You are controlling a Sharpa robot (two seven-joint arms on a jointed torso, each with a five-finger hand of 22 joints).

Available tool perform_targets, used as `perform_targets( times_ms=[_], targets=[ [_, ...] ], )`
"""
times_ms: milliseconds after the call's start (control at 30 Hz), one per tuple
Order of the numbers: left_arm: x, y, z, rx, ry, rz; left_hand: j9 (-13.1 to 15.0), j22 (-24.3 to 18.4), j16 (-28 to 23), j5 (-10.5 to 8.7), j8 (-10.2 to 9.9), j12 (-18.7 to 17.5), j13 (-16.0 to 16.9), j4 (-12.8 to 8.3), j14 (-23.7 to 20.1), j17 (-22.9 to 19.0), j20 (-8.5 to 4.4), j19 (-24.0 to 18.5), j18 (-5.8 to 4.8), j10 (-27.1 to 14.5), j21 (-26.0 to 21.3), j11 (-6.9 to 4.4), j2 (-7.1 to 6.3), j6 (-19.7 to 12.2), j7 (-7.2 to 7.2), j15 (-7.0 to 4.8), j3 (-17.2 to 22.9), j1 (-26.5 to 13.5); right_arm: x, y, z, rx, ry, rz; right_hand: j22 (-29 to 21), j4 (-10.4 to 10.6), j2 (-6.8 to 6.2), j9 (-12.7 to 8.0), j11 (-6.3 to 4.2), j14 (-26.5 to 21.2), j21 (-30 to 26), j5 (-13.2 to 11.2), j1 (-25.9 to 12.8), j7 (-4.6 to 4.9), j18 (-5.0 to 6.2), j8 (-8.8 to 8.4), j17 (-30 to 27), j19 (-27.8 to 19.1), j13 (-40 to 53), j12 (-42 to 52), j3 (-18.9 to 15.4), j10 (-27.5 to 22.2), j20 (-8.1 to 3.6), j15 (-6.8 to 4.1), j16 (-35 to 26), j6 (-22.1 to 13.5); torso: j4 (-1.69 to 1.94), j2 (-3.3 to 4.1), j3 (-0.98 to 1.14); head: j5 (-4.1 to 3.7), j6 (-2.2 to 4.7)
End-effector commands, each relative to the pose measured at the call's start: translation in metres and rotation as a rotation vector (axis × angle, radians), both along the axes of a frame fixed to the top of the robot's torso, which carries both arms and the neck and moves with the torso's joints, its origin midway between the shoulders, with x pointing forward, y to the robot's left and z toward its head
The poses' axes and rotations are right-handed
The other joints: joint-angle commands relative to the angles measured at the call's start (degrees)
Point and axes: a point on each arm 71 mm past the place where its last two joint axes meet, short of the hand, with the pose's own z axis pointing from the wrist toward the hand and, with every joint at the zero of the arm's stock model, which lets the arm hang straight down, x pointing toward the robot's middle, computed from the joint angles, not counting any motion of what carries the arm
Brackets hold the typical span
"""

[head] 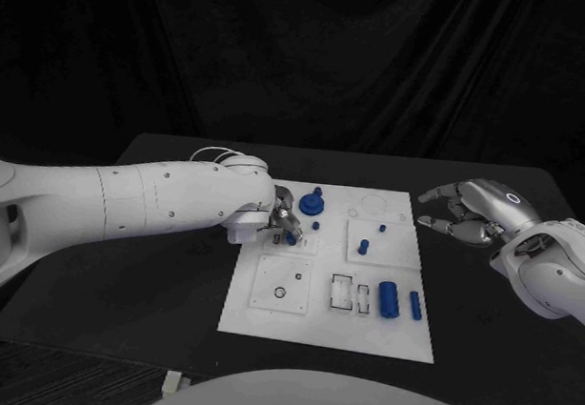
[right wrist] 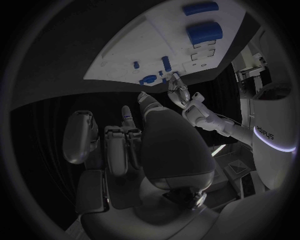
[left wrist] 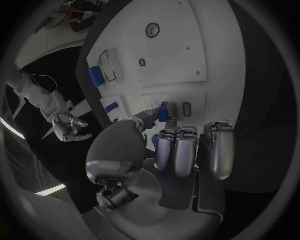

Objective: Assemble the parts on the task board

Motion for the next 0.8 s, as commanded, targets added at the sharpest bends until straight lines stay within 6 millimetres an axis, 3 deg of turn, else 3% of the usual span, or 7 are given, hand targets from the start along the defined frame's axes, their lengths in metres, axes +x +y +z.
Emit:
perform_targets(
  times_ms=[33, 167, 300, 800],
  targets=[
    [-0.0047, -0.0023, -0.0070, -0.007, 0.021, -0.017, 0.2, 7.8, 0.2, -1.85, -0.6, 0.2, 15.1, 0.0, 6.0, 15.1, 0.07, -0.4, -0.07, 6.0, -0.4, -0.38, 0.11, 0.9, -1.22, -0.52, 0.4, -0.7, -0.0003, -0.0010, -0.0024, -0.008, 0.016, -0.017, 9.7, -0.3, 0.38, -0.1, 0.52, 6.1, -0.2, 0.3, 0.2, -0.15, 0.88, -0.36, 15.1, -0.5, 15.1, 0.1, 0.1, 6.1, 0.09, 0.17, 0.1, 0.4, 0.07, -0.01, 0.02, 0.15, -0.01],
    [-0.0048, -0.0007, -0.0078, 0.000, 0.028, -0.017, 0.2, 7.7, 0.2, -6.68, -1.7, 0.2, 15.1, 1.6, 6.0, 15.1, 0.15, -0.7, 0.01, 6.0, -0.7, -0.31, -0.24, 1.1, -1.18, -0.44, -0.9, -1.9, -0.0003, -0.0007, -0.0030, -0.010, 0.020, -0.017, 9.7, -0.3, 0.38, -0.1, 0.52, 6.1, -0.3, 0.3, 0.1, -0.15, 0.88, -0.37, 15.1, -0.5, 15.1, 0.1, 0.1, 6.1, 0.09, 0.17, 0.1, 0.4, -0.02, 0.05, 0.04, 0.20, -0.01],
    [-0.0051, 0.0009, -0.0085, 0.007, 0.035, -0.017, 0.1, 7.6, 0.2, -8.85, -2.6, 0.2, 15.1, 3.2, 6.0, 15.1, 0.24, -0.9, 0.06, 6.0, -1.0, -0.15, -0.69, 1.2, -1.03, -0.33, -2.6, -2.8, -0.0002, -0.0005, -0.0036, -0.012, 0.024, -0.018, 9.7, -0.3, 0.38, -0.1, 0.52, 6.1, -0.2, 0.4, 0.2, -0.15, 0.88, -0.37, 15.1, -0.5, 15.1, 0.1, 0.1, 6.1, 0.09, 0.17, 0.1, 0.4, 0.02, 0.06, 0.01, 0.00, -0.01],
    [-0.0058, 0.0052, -0.0106, 0.034, 0.060, -0.018, 1.0, 7.5, 0.2, -11.25, -3.6, 0.2, 15.1, 6.6, 6.0, 15.1, 0.54, -1.2, 0.18, 6.0, -1.5, 0.20, -1.12, 1.5, -0.70, 0.01, -6.5, -4.5, 0.0002, -0.0004, -0.0059, -0.021, 0.040, -0.021, 9.7, -0.6, 0.37, -0.2, 0.51, 6.1, -0.3, 1.1, 0.4, -0.15, 0.89, -0.51, 15.1, -0.5, 15.1, 0.1, 0.3, 6.1, 0.10, 0.17, 0.1, 0.5, 0.00, 0.03, 0.04, 0.38, -0.01]
  ],
)
